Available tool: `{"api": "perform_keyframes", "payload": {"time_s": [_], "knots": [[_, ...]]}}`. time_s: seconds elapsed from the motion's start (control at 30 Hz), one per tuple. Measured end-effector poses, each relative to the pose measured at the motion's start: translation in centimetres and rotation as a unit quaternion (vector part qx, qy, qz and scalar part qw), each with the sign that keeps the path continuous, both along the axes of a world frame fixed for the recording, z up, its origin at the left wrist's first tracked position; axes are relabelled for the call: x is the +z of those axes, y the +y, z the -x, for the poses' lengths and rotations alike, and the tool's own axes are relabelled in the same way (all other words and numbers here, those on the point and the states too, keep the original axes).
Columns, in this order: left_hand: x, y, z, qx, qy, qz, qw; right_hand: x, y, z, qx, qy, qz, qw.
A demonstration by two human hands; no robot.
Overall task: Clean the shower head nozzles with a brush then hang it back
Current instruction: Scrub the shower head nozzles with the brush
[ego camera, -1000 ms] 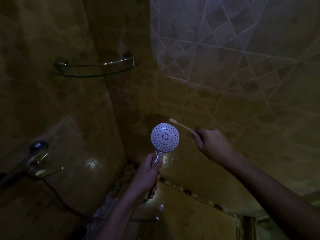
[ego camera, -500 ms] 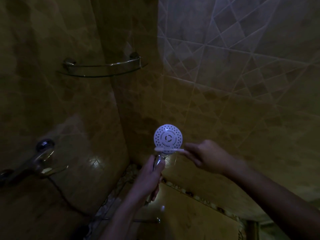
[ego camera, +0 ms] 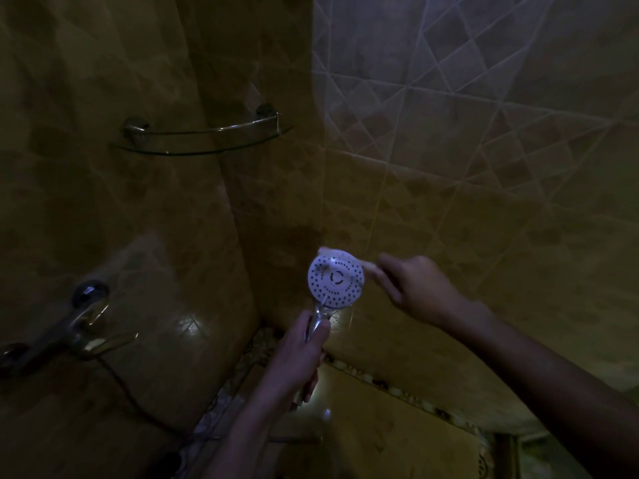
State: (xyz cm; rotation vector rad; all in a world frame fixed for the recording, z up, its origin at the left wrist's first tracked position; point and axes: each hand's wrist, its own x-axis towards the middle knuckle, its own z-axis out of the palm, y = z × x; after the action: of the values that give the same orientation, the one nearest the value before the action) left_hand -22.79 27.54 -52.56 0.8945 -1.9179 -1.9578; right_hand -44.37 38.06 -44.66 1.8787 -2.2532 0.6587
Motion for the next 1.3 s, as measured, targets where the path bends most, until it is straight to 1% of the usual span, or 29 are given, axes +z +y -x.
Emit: {"api": "perform_keyframes", "payload": {"time_s": [0.07, 0.1, 0.13, 0.2, 0.23, 0.3, 0.37, 0.4, 0.43, 0.5, 0.53, 0.6, 0.63, 0.67, 0.7, 0.73, 0.8, 0.83, 0.87, 0.93, 0.97, 1.0, 1.07, 1.1, 1.13, 1.17, 1.23, 1.27, 1.3], "knots": [[-0.1, -0.1, -0.1, 0.001, -0.003, 0.000, 1.000, -0.4, 0.3, -1.0, 0.097, 0.000, -0.069, 0.993], [-0.1, -0.1, -0.1, 0.003, -0.002, 0.004, 1.000, -0.6, 0.3, -0.9, 0.090, 0.018, -0.086, 0.992], [-0.1, -0.2, 0.0, 0.004, -0.002, 0.014, 1.000, -0.4, 0.1, -0.6, 0.043, 0.029, -0.080, 0.995], [-0.2, -0.2, 0.1, 0.009, -0.005, 0.044, 0.999, 0.3, -0.5, 0.1, -0.072, 0.006, -0.044, 0.996], [-0.3, -0.3, 0.1, 0.010, -0.008, 0.055, 0.998, 0.4, -0.6, 0.2, -0.084, -0.004, -0.025, 0.996], [-0.3, -0.3, 0.0, 0.007, -0.018, 0.064, 0.998, 0.2, -0.6, -0.2, 0.003, 0.000, -0.025, 1.000], [-0.3, -0.3, -0.1, 0.011, -0.030, 0.071, 0.997, -0.3, -0.3, -1.2, 0.083, 0.036, -0.071, 0.993], [-0.2, -0.4, -0.1, 0.011, -0.032, 0.077, 0.996, -0.4, -0.3, -1.1, 0.069, 0.056, -0.086, 0.992], [-0.2, -0.4, 0.0, 0.010, -0.030, 0.083, 0.996, -0.4, -0.5, -0.6, 0.022, 0.058, -0.081, 0.995], [-0.1, -0.3, 0.1, 0.010, -0.026, 0.081, 0.996, 0.2, -0.8, 0.1, -0.067, 0.015, -0.029, 0.997], [0.0, -0.3, 0.0, 0.011, -0.023, 0.073, 0.997, 0.3, -0.9, 0.2, -0.070, 0.003, -0.007, 0.998], [0.1, -0.3, 0.0, 0.010, -0.025, 0.066, 0.997, 0.0, -0.7, -0.1, 0.009, 0.013, -0.028, 0.999], [0.1, -0.3, 0.0, 0.011, -0.029, 0.067, 0.997, -0.5, -0.4, -0.6, 0.057, 0.021, -0.056, 0.997], [0.2, -0.4, 0.0, 0.012, -0.032, 0.068, 0.997, -1.0, -0.2, -0.9, 0.079, 0.035, -0.082, 0.993], [0.2, -0.4, 0.0, 0.014, -0.031, 0.069, 0.997, -1.1, -0.1, -0.8, 0.057, 0.045, -0.086, 0.994], [0.2, -0.5, 0.0, 0.016, -0.029, 0.070, 0.997, -0.9, -0.2, -0.3, 0.001, 0.041, -0.071, 0.997], [0.4, -0.5, -0.1, 0.021, -0.027, 0.071, 0.997, -0.2, -0.4, 0.3, -0.094, -0.001, -0.007, 0.996], [0.5, -0.5, -0.1, 0.021, -0.024, 0.062, 0.998, -0.2, -0.4, 0.4, -0.085, -0.015, 0.009, 0.996], [0.6, -0.4, -0.2, 0.019, -0.020, 0.047, 0.999, -0.3, -0.2, 0.1, -0.042, -0.019, -0.002, 0.999], [0.9, -0.3, -0.3, 0.013, -0.009, 0.022, 1.000, -1.1, 0.5, -0.9, 0.072, -0.010, -0.055, 0.996], [1.0, -0.3, -0.4, 0.010, -0.003, 0.017, 1.000, -1.4, 0.8, -1.3, 0.091, 0.003, -0.072, 0.993], [1.2, -0.3, -0.4, 0.009, 0.001, 0.015, 1.000, -1.5, 0.8, -1.1, 0.064, 0.010, -0.068, 0.996], [1.4, -0.4, -0.4, 0.008, -0.002, 0.011, 1.000, -0.9, 0.4, -0.2, -0.065, -0.041, -0.034, 0.996], [1.4, -0.4, -0.4, 0.009, -0.005, 0.004, 1.000, -0.8, 0.3, 0.2, -0.098, -0.062, -0.009, 0.993], [1.5, -0.5, -0.5, 0.011, -0.006, -0.008, 1.000, -0.8, 0.4, 0.2, -0.084, -0.064, 0.017, 0.994], [1.4, -0.5, -0.5, 0.011, -0.005, -0.019, 1.000, -0.9, 0.5, -0.2, -0.038, -0.059, 0.023, 0.997], [1.4, -0.7, -0.6, 0.009, -0.002, -0.034, 0.999, -1.3, 0.9, -1.5, 0.066, -0.048, -0.028, 0.996], [1.4, -0.9, -0.7, 0.009, 0.001, -0.039, 0.999, -1.6, 0.9, -1.9, 0.074, -0.036, -0.052, 0.995], [1.4, -1.0, -0.8, 0.008, 0.003, -0.043, 0.999, -1.7, 0.6, -1.7, 0.038, -0.028, -0.049, 0.998]]}}
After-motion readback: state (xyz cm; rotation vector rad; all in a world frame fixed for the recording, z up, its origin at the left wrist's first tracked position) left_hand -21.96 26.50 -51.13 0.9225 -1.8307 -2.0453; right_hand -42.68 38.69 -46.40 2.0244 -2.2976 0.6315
